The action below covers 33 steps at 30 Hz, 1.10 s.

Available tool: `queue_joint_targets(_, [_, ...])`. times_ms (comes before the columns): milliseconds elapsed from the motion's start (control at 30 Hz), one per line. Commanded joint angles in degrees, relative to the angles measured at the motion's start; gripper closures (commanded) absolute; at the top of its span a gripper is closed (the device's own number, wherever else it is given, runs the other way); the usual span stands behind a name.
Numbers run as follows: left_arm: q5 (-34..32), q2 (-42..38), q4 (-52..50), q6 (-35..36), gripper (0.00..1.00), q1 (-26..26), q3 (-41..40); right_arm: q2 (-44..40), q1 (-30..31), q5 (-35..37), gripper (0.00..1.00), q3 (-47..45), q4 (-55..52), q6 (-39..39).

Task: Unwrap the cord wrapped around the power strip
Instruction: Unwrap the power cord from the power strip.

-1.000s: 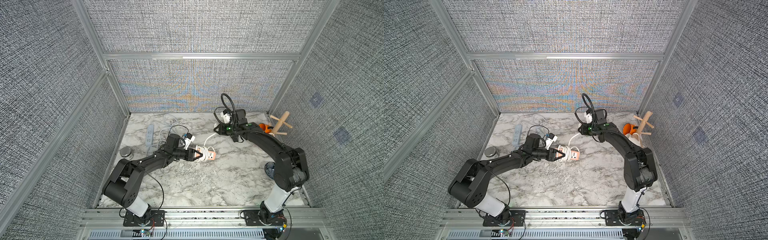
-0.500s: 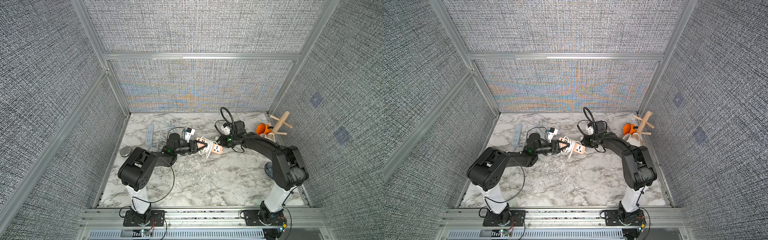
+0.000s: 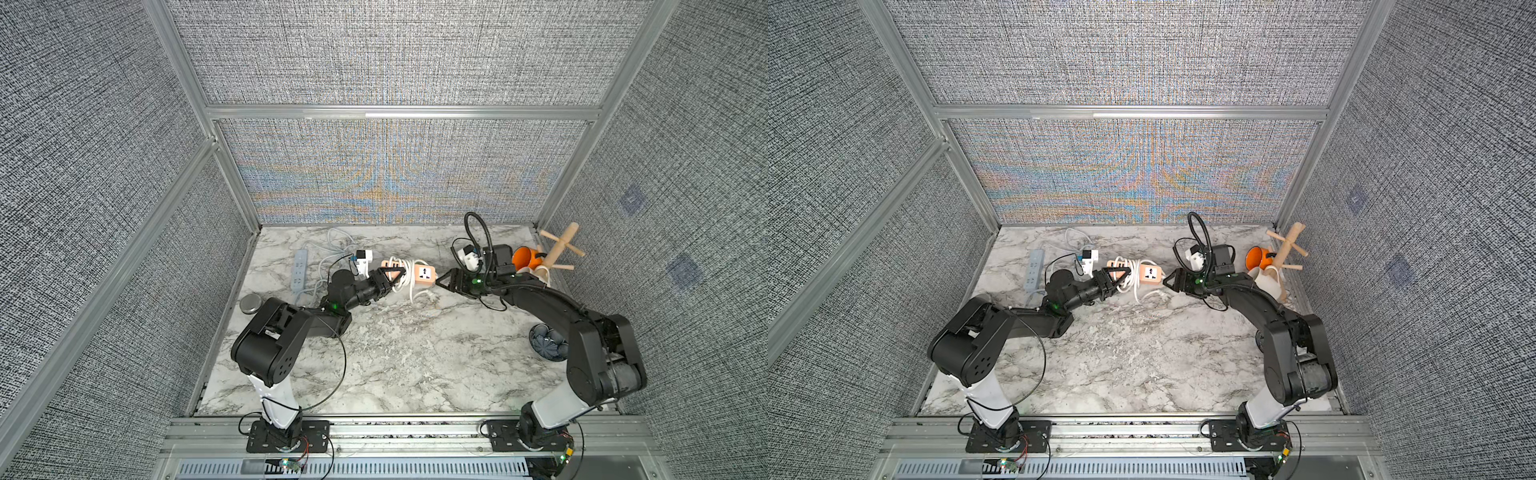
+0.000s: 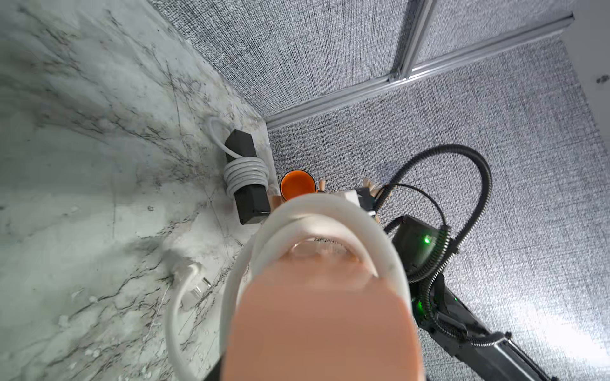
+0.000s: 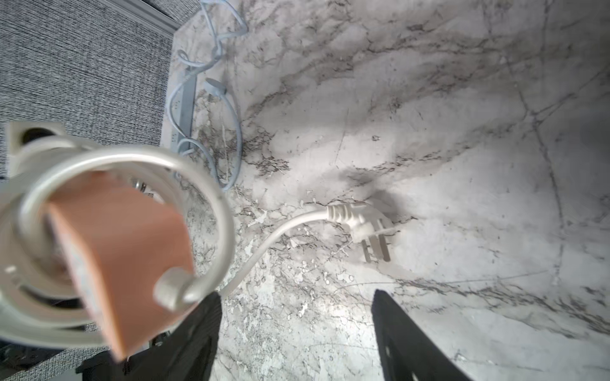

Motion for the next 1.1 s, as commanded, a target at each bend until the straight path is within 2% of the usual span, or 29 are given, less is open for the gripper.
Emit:
queue_joint_targets(0, [-6.8,0.1,8.7,-5.4,1.00,-0.6,-1.2,-3.1,-0.6,-3.0,0.27,-2.5,4.8,3.1])
queue_joint_targets(167, [-14.4,0.1,14.2,-9.3,1.00,-2.8,-3.0,-9.7,2.1,-9.9,0.35,-12.4,27.9,17.3])
queue_joint_targets(267, [-17.3,0.1,15.1,-10.5,1.00,-3.9,-2.2,-10.7,4.0,-10.2,0.35,-16.5,39.7,23.8])
queue_joint_targets(333, [-18.1,0.0,15.1,-10.6,1.00,-4.6,-1.5,-10.4,4.5,-10.4,0.35,-16.8,44.0,26.0])
queue_joint_targets(500, [-18.7,-0.3,15.1,-11.6,1.00,-6.0,-0.2,-8.8,4.6,-9.0,0.32,-15.5,49.4,28.9])
queue_joint_targets(733, [-19.4,-1.0,15.1,-12.3,1.00,-7.5,-0.3,-4.1,5.0,-6.6,0.31,-8.8,47.6,28.8])
queue_joint_targets(1067, [-18.9,-1.8,15.1,-12.8,1.00,-7.9,0.8,0.1,5.4,-5.3,0.28,-8.3,52.3,31.8])
